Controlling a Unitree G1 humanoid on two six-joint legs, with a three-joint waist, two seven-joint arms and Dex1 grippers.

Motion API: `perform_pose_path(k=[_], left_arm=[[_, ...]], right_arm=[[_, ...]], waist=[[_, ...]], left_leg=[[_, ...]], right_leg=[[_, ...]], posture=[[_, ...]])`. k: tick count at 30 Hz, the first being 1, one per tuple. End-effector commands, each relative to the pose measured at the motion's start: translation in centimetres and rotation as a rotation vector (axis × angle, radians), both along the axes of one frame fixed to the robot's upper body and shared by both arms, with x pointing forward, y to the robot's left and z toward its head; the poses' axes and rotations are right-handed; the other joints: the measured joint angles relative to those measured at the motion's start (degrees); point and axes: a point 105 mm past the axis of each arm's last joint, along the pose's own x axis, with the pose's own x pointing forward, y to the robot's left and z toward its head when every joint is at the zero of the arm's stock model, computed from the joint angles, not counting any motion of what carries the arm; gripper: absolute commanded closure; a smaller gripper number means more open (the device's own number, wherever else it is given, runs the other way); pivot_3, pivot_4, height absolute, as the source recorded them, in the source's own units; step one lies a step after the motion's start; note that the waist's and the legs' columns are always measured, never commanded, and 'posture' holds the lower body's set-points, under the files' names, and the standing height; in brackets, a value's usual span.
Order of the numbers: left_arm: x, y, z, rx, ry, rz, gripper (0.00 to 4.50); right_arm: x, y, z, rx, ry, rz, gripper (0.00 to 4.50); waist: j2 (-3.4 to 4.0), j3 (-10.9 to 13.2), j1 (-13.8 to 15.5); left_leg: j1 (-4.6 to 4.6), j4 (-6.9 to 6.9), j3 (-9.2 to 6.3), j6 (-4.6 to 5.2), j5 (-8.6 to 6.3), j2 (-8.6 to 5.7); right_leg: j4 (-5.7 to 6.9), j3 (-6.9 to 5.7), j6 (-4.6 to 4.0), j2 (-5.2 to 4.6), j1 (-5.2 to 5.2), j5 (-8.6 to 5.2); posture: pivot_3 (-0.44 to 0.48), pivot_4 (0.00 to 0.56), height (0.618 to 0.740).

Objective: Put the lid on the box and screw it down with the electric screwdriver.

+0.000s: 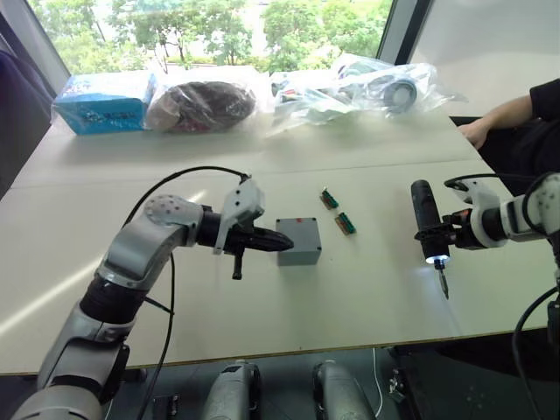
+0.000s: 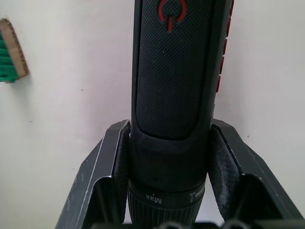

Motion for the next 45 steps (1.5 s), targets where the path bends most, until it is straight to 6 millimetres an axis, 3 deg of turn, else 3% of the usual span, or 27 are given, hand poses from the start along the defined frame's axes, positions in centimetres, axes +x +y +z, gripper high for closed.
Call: perform_pose_path(k=[1, 3, 5, 11, 14, 16, 19, 22, 23, 25, 28, 32, 37, 45], left_arm=[[-0.4, -0.2, 0.6, -0.010, -0.021, -0.007, 4.50], [-0.1, 0.2, 0.5, -0.005, -0.021, 0.017, 4.50], [0.3, 0.7, 0.5, 0.003, -0.024, 0.044, 4.50], [1.2, 1.6, 0.7, 0.009, -0.040, 0.097, 4.50], [2.2, 2.6, 1.0, 0.012, -0.052, 0.150, 4.50], [3.1, 3.6, 1.5, 0.003, -0.058, 0.203, 4.50], [4.3, 4.8, 2.1, -0.028, -0.056, 0.275, 4.50], [4.7, 4.9, 1.7, -0.032, -0.049, 0.299, 4.50], [5.1, 4.5, 0.9, -0.010, -0.052, 0.311, 4.50], [5.5, 4.0, -0.3, 0.026, -0.068, 0.324, 4.50], [5.6, 2.6, -2.3, 0.077, -0.073, 0.301, 4.50], [5.8, 1.7, -4.2, 0.129, -0.073, 0.275, 4.50], [5.7, 0.9, -4.7, 0.128, -0.066, 0.240, 4.50], [6.3, -0.9, -4.3, 0.086, -0.079, 0.214, 4.50]], right_arm=[[1.0, -0.1, 1.1, -0.023, -0.053, 0.041, 2.78], [1.2, -0.4, 0.3, -0.048, -0.032, 0.043, 2.78], [1.2, -0.9, -0.5, -0.087, -0.010, 0.043, 1.77], [1.4, -1.1, -0.8, -0.117, -0.008, 0.075, 0.02], [2.4, -1.4, 1.1, -0.176, -0.120, 0.121, 0.02], [3.3, -0.6, 3.9, -0.162, -0.228, 0.151, 0.02], [3.4, 1.1, 8.7, -0.188, -0.425, 0.274, 0.02], [1.9, 4.5, 11.1, -0.196, -0.587, 0.474, 0.02], [0.9, 7.4, 10.8, -0.143, -0.660, 0.601, 0.02], [-1.1, 10.6, 10.0, -0.076, -0.740, 0.740, 0.02], [-3.9, 14.4, 5.3, -0.067, -0.751, 0.905, 0.02], [-4.9, 16.2, 1.1, -0.104, -0.726, 0.949, 0.02], [-5.3, 17.5, -1.7, -0.120, -0.702, 0.955, 0.02], [-7.3, 20.5, -2.4, 0.011, -0.675, 0.943, 0.02]], waist=[[0.00, 0.00, 0.13], [0.00, 0.00, 0.29], [-0.02, 0.00, 0.23], [-0.09, -0.04, 0.37], [-0.09, -0.04, 0.37], [-0.07, -0.03, 0.27], [0.05, 0.04, 0.26], [0.07, 0.06, 0.30], [0.04, 0.04, 0.33], [-0.26, -0.14, 0.44], [-0.37, -0.18, 0.92], [-0.33, -0.12, 1.53], [-0.38, -0.13, 1.67], [-0.38, -0.13, 1.65]], left_leg=[[0.00, 0.00, 0.00, 0.00, 0.00, 0.00], [0.00, 0.00, -0.01, 0.00, 0.00, -0.01], [-0.01, 0.04, -0.01, -0.01, 0.00, -0.02], [0.04, 0.20, -0.07, -0.01, 0.01, -0.01], [0.04, 0.22, -0.08, -0.01, 0.01, -0.02], [0.03, 0.22, -0.06, -0.02, 0.01, -0.04], [0.02, 0.17, -0.03, -0.02, 0.01, -0.03], [0.02, 0.11, -0.05, -0.02, 0.01, -0.01], [0.01, 0.11, -0.06, -0.02, 0.01, 0.01], [0.05, 0.10, -0.18, -0.02, 0.01, 0.05], [0.10, 0.20, -0.30, -0.03, 0.01, 0.08], [0.03, 0.34, -0.17, -0.06, 0.04, -0.02], [0.04, 0.62, -0.21, -0.05, 0.03, -0.02], [0.04, 0.81, -0.30, -0.05, 0.03, 0.01]], right_leg=[[0.00, 0.00, 0.00, 0.03, 0.00, 0.00], [0.01, -0.01, 0.01, 0.04, 0.00, 0.00], [0.02, -0.01, 0.02, 0.04, 0.01, 0.01], [0.02, -0.01, 0.06, 0.04, 0.19, 0.03], [0.02, 0.00, 0.06, 0.00, 0.22, 0.04], [0.04, 0.00, 0.07, -0.01, 0.19, 0.04], [0.14, 0.00, 0.10, 0.00, 0.06, 0.05], [0.20, -0.03, 0.13, 0.05, -0.01, 0.03], [0.19, -0.03, 0.13, 0.08, -0.01, 0.02], [0.11, -0.07, 0.13, 0.18, 0.12, 0.02], [0.14, -0.09, 0.13, 0.24, 0.30, 0.03], [0.44, -0.01, 0.14, 0.02, 0.11, 0.03], [0.62, -0.03, 0.12, 0.01, 0.17, 0.02], [0.78, -0.07, 0.12, 0.08, 0.19, 0.02]], posture=[[0.000, 0.150, 0.740], [0.000, 0.150, 0.740], [0.000, 0.150, 0.740], [0.000, 0.150, 0.740], [0.000, 0.150, 0.740], [0.000, 0.150, 0.740], [0.000, 0.150, 0.740], [0.000, 0.150, 0.740], [0.000, 0.150, 0.740], [0.000, 0.150, 0.740], [0.000, 0.150, 0.740], [0.000, 0.150, 0.740], [0.000, 0.150, 0.740], [0.000, 0.150, 0.740]])
